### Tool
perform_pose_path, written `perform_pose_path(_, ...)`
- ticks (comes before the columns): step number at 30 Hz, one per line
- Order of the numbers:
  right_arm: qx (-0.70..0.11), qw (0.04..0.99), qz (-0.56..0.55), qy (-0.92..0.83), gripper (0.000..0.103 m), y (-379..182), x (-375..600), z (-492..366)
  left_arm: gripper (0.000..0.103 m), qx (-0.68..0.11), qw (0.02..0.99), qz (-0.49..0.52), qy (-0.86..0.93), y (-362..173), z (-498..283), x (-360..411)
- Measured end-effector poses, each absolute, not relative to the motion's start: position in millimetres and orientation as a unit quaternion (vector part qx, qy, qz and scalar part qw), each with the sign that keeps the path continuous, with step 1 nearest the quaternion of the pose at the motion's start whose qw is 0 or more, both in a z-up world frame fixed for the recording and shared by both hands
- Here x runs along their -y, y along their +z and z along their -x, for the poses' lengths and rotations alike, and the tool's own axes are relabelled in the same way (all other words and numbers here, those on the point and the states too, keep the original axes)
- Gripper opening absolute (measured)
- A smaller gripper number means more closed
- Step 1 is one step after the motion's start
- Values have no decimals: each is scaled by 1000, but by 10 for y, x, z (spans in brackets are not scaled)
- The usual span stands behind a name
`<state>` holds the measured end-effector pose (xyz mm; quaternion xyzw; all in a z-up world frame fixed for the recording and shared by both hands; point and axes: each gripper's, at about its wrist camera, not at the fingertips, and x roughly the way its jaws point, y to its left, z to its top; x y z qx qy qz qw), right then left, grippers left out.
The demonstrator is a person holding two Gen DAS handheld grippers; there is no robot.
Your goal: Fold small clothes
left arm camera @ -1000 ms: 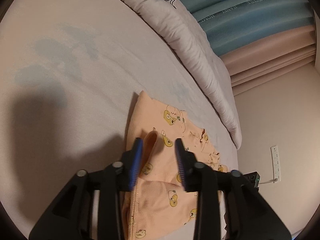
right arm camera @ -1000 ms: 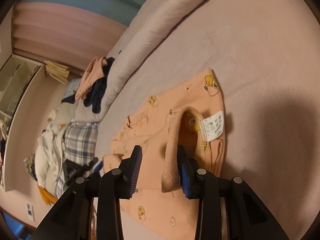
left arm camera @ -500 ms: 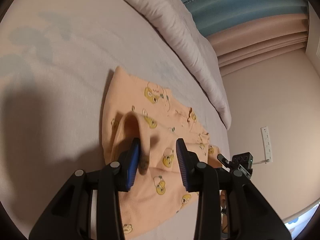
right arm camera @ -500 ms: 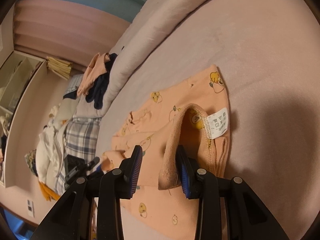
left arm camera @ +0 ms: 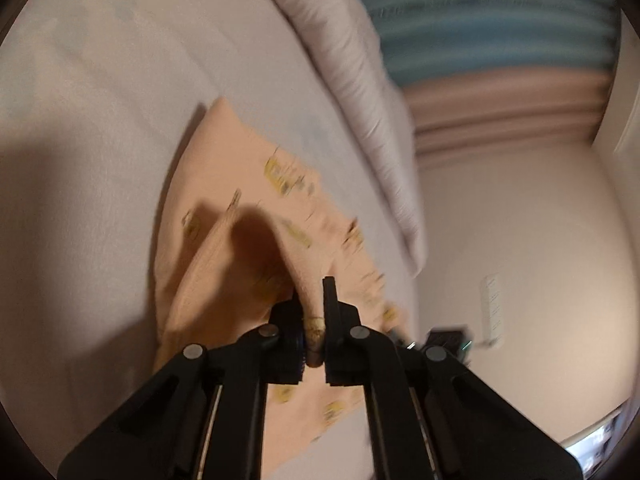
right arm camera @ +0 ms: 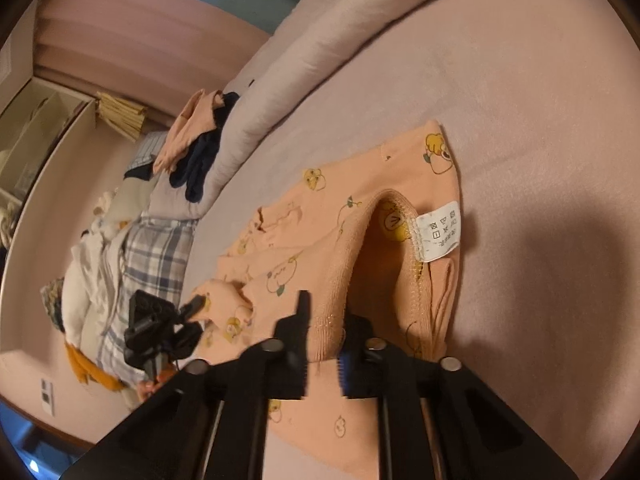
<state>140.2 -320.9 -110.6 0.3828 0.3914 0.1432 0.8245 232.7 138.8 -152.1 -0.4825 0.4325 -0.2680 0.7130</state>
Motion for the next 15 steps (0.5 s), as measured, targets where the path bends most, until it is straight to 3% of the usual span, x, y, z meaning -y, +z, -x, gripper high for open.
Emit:
perform_pose_path(9,-332,832,-423,134,6,-888,3270,-1676,3,-362,713,550,-241,-1432,-2567,-1518)
perform_pose_path(15,-335,801,-494,45,6,-1093,3497,-1951,3,-407,714,544,-167,-1509,-2921,-1569)
